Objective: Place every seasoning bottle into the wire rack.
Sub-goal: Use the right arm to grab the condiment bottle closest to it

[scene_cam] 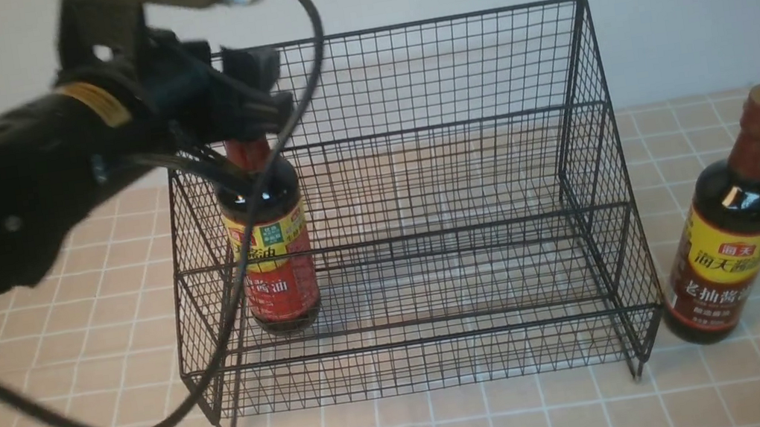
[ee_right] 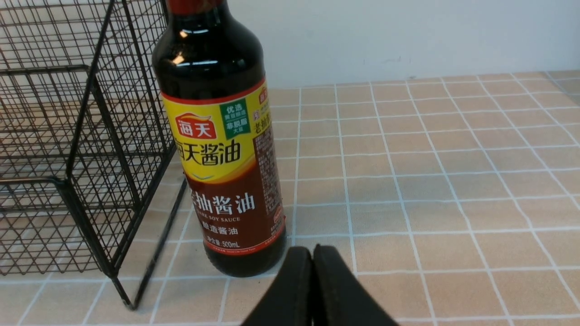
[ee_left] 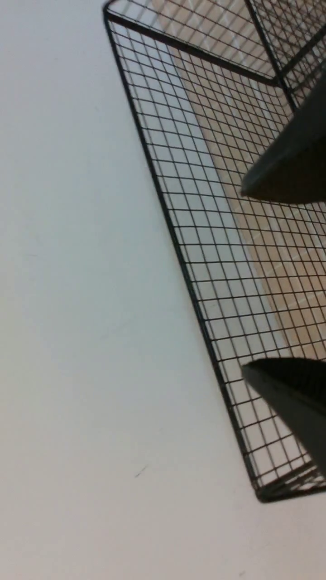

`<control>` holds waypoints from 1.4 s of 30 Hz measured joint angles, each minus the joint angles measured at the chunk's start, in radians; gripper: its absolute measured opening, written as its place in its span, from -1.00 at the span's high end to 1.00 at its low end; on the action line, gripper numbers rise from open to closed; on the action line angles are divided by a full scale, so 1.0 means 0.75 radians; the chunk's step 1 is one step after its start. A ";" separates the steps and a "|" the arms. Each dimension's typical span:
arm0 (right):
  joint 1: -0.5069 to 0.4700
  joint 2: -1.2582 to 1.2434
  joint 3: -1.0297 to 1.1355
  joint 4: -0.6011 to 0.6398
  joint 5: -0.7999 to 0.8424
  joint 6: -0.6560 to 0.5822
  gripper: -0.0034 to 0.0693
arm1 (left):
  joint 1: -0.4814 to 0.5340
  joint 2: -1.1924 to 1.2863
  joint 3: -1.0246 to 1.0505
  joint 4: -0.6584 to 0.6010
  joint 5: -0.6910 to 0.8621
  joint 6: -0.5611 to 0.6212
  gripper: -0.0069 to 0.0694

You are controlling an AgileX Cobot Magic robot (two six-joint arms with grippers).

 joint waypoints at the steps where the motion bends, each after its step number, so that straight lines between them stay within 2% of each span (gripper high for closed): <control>1: 0.000 0.000 0.000 0.000 0.000 0.000 0.95 | 0.000 -0.035 0.000 0.000 0.020 0.000 -0.27; 3: 0.000 0.000 0.000 0.000 0.000 0.000 0.95 | 0.000 -0.084 0.000 0.000 0.066 0.000 -0.25; 6: 0.000 0.000 0.000 0.000 0.000 0.000 0.95 | 0.000 -0.194 0.000 0.000 0.239 0.001 -0.08; 8: 0.000 0.000 0.000 0.000 0.000 0.000 0.95 | 0.000 -0.264 0.000 0.002 0.339 0.001 0.09; 11: 0.000 0.000 0.000 0.000 0.000 0.000 0.95 | 0.000 -0.437 0.001 0.003 0.571 0.001 0.62; 15: 0.000 0.000 0.000 0.000 0.000 0.000 0.95 | 0.000 -0.614 0.032 0.003 0.661 -0.037 0.81; 19: 0.000 0.000 0.000 0.000 0.000 0.000 0.95 | 0.000 -0.816 0.126 0.003 0.689 -0.125 0.84; 24: 0.000 0.000 0.000 0.000 0.000 0.000 0.95 | 0.000 -0.963 0.211 0.003 0.701 -0.155 0.84; 34: 0.000 0.000 0.000 0.000 0.000 0.000 0.95 | 0.000 -1.037 0.227 0.011 0.794 -0.165 0.84; 37: 0.000 0.000 0.000 0.000 0.000 0.000 0.95 | 0.000 -1.051 0.227 0.062 0.881 -0.165 0.84; 42: 0.000 0.000 0.000 0.000 0.000 0.000 0.95 | 0.012 -1.109 0.287 0.103 0.906 -0.165 0.84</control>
